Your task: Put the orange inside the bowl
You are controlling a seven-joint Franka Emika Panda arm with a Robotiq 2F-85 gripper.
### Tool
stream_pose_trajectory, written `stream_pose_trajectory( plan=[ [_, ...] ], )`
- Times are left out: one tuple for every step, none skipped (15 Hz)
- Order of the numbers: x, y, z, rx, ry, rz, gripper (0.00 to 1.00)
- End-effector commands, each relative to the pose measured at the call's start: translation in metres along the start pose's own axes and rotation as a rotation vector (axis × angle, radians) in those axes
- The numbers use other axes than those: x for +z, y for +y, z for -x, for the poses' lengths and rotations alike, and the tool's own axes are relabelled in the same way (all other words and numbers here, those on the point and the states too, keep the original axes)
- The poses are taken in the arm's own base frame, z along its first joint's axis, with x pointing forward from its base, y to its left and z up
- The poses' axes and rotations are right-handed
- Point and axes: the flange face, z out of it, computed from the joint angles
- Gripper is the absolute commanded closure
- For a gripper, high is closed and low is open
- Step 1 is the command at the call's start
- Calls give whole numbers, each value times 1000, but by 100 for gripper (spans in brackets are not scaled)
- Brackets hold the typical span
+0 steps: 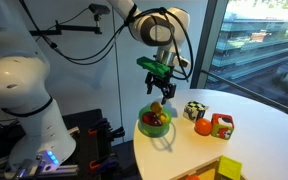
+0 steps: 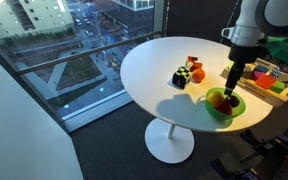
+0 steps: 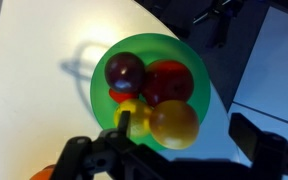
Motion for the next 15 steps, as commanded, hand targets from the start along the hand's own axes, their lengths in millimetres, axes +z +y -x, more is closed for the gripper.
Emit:
stream_pose_trajectory(
  plan=[
    [-23,12,10,14,13,12,0],
    [-27,15,12,19,17,21,0],
    [-31,19,14,23,20,29,0],
    [-35,21,16,26,23,35,0],
    [-39,24,19,29,24,43,0],
    [-43,26,22,33,23,48,0],
    [-47,28,24,36,24,54,0],
    [-51,30,27,39,24,59,0],
    [-55,31,31,43,25,62,0],
    [-59,32,34,48,25,66,0],
    [-63,33,38,54,24,67,0],
    [-66,34,41,60,24,68,0],
    [-70,35,44,65,23,68,0],
    [-74,36,48,72,19,65,0],
    [-77,37,51,76,15,63,0]
  ],
)
